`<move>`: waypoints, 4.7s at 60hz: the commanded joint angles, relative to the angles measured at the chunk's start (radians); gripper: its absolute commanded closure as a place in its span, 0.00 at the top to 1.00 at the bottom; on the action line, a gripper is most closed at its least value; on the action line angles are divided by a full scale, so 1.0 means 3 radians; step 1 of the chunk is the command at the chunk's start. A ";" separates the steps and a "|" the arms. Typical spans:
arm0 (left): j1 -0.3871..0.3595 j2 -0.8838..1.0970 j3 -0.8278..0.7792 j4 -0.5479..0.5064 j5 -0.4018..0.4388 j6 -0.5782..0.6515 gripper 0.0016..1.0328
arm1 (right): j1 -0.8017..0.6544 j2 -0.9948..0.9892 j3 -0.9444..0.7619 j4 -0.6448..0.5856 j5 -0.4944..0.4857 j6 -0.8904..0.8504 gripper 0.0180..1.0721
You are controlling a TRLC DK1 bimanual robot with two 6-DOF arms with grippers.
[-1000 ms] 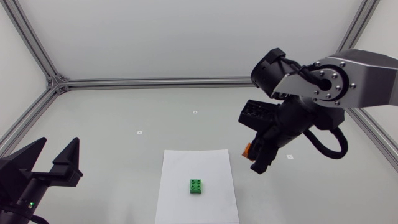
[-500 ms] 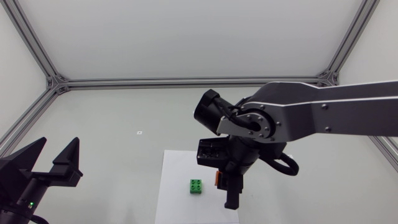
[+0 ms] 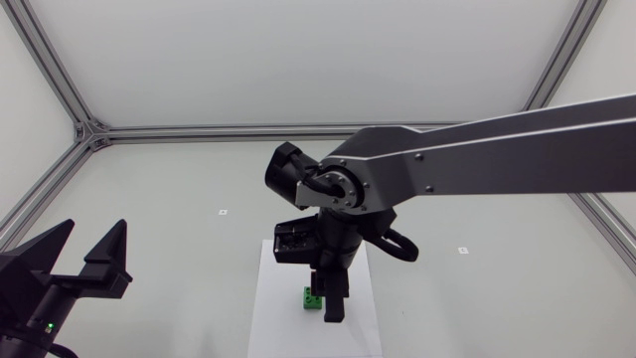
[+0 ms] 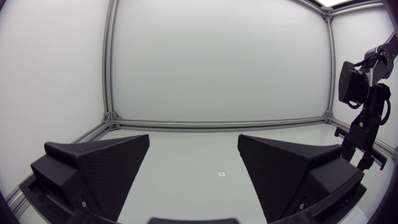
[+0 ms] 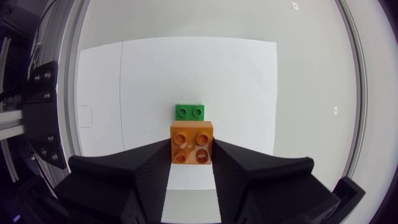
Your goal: Pick up the orange 2x2 brick with the right arm and stack it on top of the green 2x2 brick in the center
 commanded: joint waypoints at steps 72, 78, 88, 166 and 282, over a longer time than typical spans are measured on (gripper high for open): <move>0.0003 -0.0019 -0.0137 -0.0038 0.0009 0.0018 0.96 | 0.0039 0.0415 0.0117 0.0086 -0.0090 -0.0125 0.05; 0.0003 -0.0019 -0.0137 -0.0038 0.0009 0.0018 0.96 | 0.0039 0.0410 0.0102 0.0086 -0.0054 -0.0130 0.05; 0.0003 -0.0019 -0.0137 -0.0038 0.0009 0.0018 0.96 | 0.0044 0.0404 0.0077 0.0081 -0.0013 -0.0125 0.05; 0.0003 -0.0019 -0.0137 -0.0038 0.0009 0.0018 0.96 | 0.0198 0.0507 -0.0051 0.0173 0.0176 -0.0033 0.05; 0.0003 -0.0019 -0.0137 -0.0038 0.0009 0.0018 0.96 | 0.0090 0.0711 -0.0154 0.0076 0.0054 -0.0196 0.05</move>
